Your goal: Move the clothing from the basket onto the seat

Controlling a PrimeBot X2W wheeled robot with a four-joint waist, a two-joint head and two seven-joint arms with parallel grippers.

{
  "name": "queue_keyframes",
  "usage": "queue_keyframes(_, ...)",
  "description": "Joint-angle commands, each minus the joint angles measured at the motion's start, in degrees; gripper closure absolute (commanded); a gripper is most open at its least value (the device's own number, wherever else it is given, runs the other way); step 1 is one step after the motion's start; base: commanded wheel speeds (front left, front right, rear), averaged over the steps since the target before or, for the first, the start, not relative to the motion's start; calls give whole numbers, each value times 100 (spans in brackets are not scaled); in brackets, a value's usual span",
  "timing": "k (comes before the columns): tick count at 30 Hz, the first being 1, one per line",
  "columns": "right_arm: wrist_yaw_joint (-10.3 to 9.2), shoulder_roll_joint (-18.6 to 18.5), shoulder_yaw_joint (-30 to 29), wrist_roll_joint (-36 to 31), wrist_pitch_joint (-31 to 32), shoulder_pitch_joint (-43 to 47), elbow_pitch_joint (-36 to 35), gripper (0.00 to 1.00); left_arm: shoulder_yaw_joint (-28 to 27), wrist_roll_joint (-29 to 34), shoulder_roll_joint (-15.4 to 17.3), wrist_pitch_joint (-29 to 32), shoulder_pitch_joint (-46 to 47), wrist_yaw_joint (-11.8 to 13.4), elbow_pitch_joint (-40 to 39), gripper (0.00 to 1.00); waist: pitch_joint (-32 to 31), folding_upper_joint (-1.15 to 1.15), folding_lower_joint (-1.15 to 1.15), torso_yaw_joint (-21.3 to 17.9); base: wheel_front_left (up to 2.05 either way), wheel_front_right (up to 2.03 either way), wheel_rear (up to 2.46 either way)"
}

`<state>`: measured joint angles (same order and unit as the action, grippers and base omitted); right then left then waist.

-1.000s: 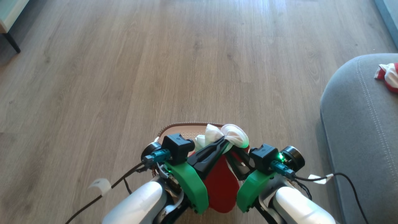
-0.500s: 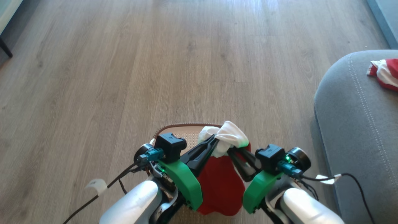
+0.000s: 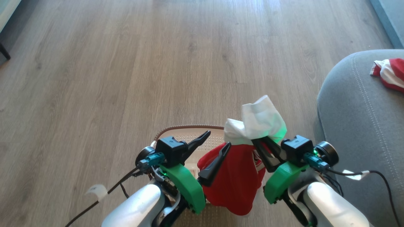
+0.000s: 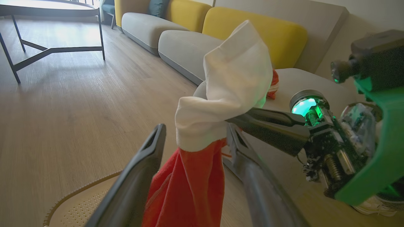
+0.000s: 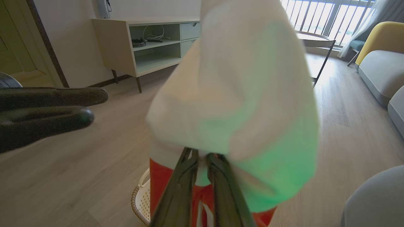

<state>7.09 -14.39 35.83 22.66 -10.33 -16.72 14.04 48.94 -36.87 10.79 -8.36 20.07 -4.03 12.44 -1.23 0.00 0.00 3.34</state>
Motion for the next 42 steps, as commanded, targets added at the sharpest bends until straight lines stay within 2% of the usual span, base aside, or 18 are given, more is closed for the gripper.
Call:
queue_keyframes(1, 40, -53, -68, -47, -6, -20, -221, 100, -210, 8, 73, -85, 240, 7, -121, 0, -5, 0, 0, -11, 0, 0, 0)
queue_keyframes(14, 40, -214, -424, -121, 114, 133, -455, 100, -201, 7, 184, -243, 107, 44, -6, 0, -66, 0, 0, -104, 0, 0, 0)
queue_keyframes(20, 40, -266, -563, -160, 178, 147, -582, 100, -167, 1, 159, -260, 99, 66, -39, 0, -84, 0, 0, -273, 0, 0, 0)
queue_keyframes(42, 40, -489, -1309, -296, 399, 250, -1156, 100, 42, -33, -15, -260, 73, 117, -217, 0, -30, 0, 0, -1702, 0, 0, 0)
